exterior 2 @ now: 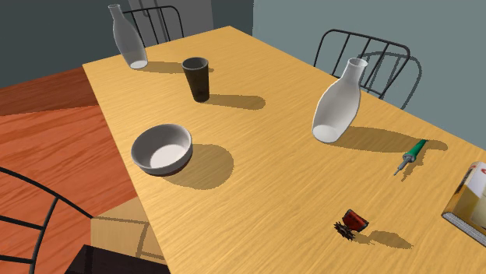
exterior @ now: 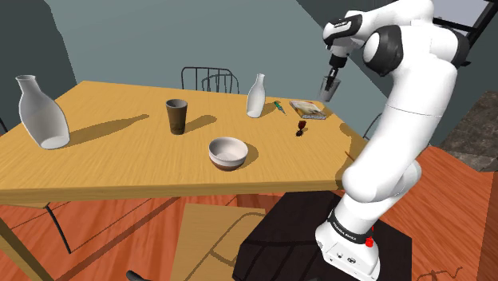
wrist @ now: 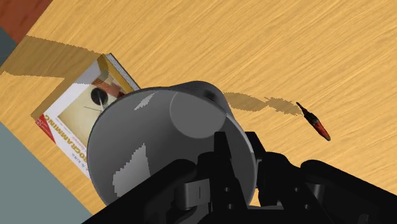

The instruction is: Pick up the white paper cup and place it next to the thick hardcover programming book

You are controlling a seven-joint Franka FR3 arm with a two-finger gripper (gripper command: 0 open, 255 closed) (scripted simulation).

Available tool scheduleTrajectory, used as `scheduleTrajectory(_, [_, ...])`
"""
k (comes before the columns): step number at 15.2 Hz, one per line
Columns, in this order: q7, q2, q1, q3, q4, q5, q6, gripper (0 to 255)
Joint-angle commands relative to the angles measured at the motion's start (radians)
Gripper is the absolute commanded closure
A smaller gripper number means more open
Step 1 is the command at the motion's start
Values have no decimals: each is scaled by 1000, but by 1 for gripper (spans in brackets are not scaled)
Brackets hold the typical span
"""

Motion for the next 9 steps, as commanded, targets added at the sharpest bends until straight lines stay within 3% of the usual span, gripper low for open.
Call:
scheduleTrajectory(1, [-55,46,-37,-14,55,34,-14,255])
scheduleTrajectory(3, [-92,84,-68,-21,99,60,-26,255])
scheduleTrajectory(9, [-91,84,-63,-17,18,60,54,255])
